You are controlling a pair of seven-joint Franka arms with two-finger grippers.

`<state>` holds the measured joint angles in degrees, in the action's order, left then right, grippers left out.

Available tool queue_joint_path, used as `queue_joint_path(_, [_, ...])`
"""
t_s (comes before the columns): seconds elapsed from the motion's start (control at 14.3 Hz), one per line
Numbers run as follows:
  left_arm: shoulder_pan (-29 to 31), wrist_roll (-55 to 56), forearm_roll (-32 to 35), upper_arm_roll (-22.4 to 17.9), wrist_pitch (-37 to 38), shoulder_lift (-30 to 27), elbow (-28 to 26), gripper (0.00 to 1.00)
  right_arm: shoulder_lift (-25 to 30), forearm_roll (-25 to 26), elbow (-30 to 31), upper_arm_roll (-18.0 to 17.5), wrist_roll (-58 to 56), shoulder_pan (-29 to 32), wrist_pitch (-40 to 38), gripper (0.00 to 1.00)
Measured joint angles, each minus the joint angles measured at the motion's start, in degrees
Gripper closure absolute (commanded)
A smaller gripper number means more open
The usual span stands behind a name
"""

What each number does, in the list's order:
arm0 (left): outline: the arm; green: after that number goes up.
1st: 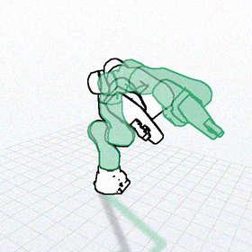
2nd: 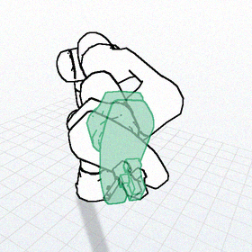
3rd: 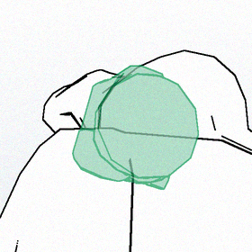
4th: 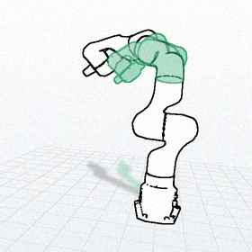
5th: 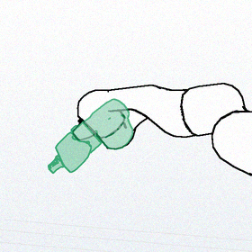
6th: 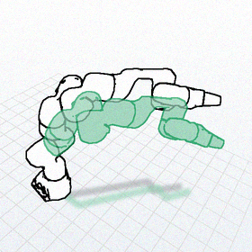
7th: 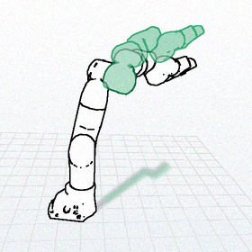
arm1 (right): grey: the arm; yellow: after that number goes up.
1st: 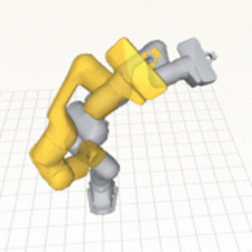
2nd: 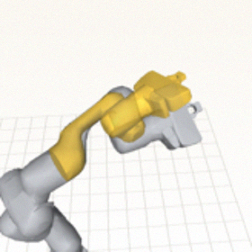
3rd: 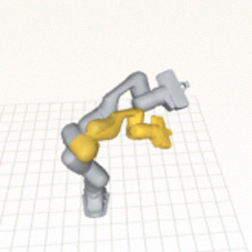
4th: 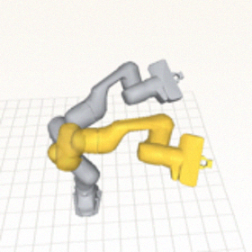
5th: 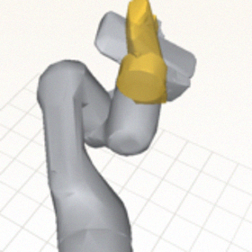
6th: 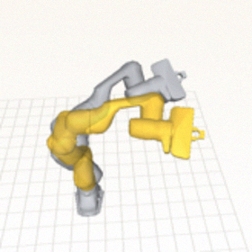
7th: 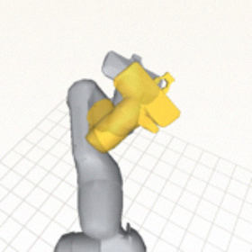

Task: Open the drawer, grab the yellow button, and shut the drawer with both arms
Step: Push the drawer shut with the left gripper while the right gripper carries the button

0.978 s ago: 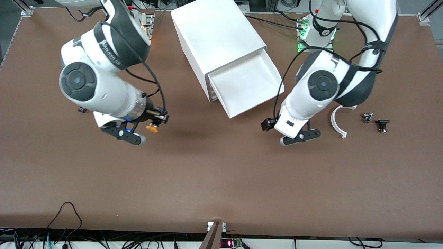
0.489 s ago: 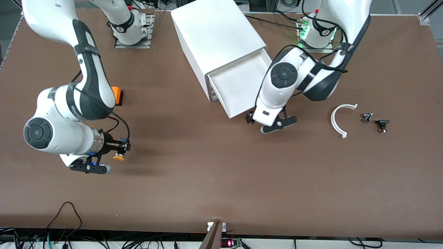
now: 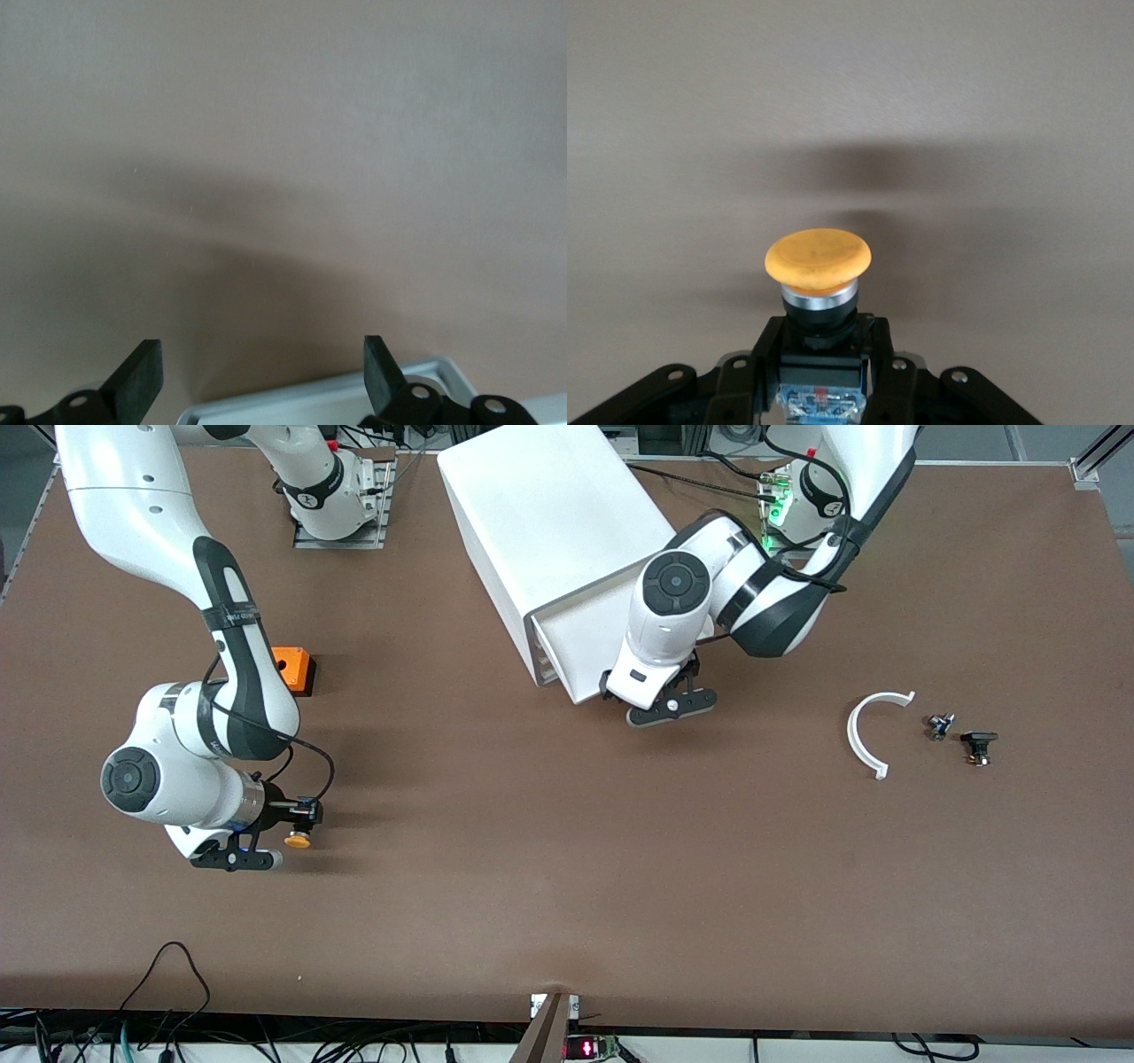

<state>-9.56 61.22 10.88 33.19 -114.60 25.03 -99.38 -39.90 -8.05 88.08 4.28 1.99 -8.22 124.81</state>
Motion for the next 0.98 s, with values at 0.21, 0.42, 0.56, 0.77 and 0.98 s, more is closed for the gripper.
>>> queue_joint_path(0.21, [-0.04,0.51,-0.75,2.0,1.02,-0.28,-0.53,0.0,-0.24,0.0,4.68,0.0,-1.22,0.49,5.07,1.0])
queue_joint_path(0.42, [-0.1,0.64,-3.98,2.84,1.02,-0.32,-1.29,0.0,-0.59,0.0,5.93,0.0,-1.32,1.02,6.14,0.93])
queue_joint_path(0.56, [-0.09,0.64,-5.2,3.73,1.17,-0.33,-1.79,0.0,-0.83,0.0,5.94,0.01,-1.4,1.38,6.28,0.63])
queue_joint_path(0.77, [-0.07,1.55,-7.37,5.3,1.31,-0.49,-2.86,0.0,-1.06,-0.01,5.94,-0.01,-1.4,1.45,6.48,0.34])
queue_joint_path(0.98, [-0.1,1.77,-10.36,5.62,1.91,-0.52,-3.32,0.0,-1.06,-0.01,5.91,-0.15,-1.4,1.4,6.61,0.08])
